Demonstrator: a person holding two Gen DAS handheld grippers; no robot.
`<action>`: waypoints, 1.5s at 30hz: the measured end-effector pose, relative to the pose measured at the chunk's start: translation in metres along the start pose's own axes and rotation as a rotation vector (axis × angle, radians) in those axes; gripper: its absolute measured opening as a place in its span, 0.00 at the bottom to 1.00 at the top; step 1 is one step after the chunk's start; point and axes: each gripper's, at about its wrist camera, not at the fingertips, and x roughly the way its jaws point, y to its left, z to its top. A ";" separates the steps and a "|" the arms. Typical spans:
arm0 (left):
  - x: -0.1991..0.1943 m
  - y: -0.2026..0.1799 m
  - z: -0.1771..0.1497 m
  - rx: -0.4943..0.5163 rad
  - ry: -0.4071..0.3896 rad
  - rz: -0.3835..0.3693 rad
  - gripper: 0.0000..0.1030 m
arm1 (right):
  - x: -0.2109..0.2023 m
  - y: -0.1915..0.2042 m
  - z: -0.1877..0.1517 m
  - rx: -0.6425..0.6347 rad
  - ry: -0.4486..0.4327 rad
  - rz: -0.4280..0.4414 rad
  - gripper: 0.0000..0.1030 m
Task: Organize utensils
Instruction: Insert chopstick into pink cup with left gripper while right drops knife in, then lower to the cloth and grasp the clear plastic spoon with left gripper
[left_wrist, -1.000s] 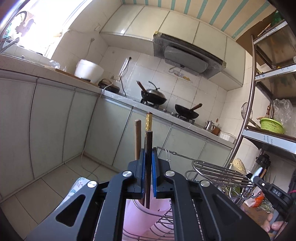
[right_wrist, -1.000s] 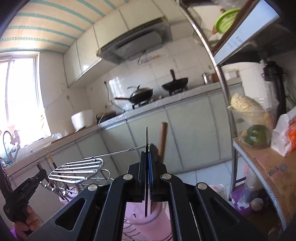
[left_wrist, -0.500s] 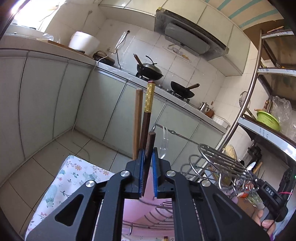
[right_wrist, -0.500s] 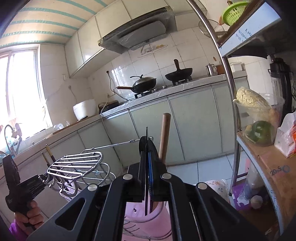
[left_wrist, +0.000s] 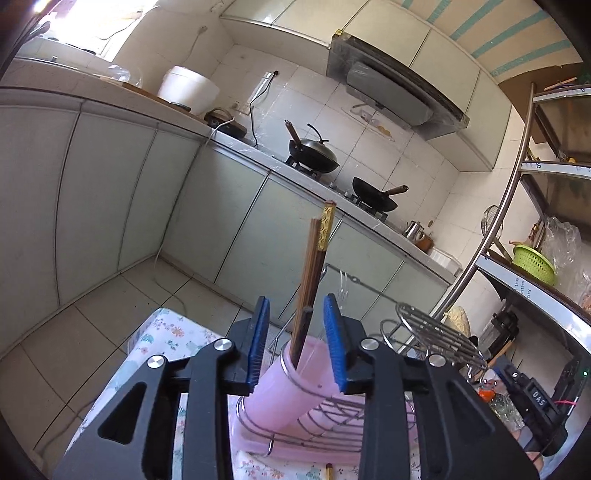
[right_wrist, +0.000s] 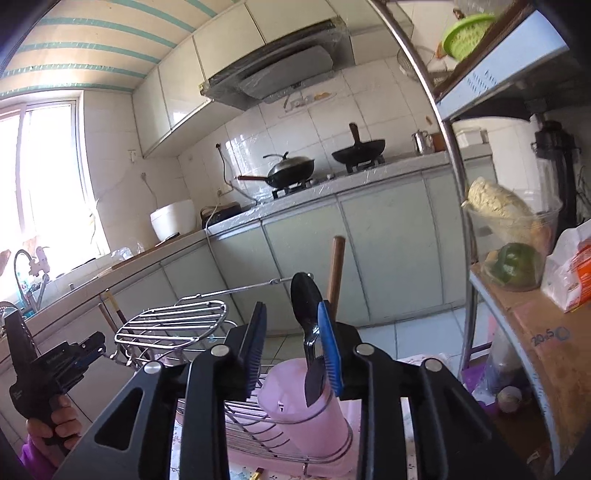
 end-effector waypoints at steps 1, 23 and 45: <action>-0.002 0.000 -0.002 -0.001 0.008 0.002 0.29 | -0.005 0.001 0.000 -0.002 -0.006 -0.002 0.29; -0.001 -0.012 -0.106 0.187 0.428 0.040 0.30 | -0.006 0.017 -0.116 0.022 0.439 0.026 0.31; 0.013 -0.019 -0.179 0.255 0.765 0.013 0.29 | 0.006 0.015 -0.147 0.102 0.573 0.069 0.31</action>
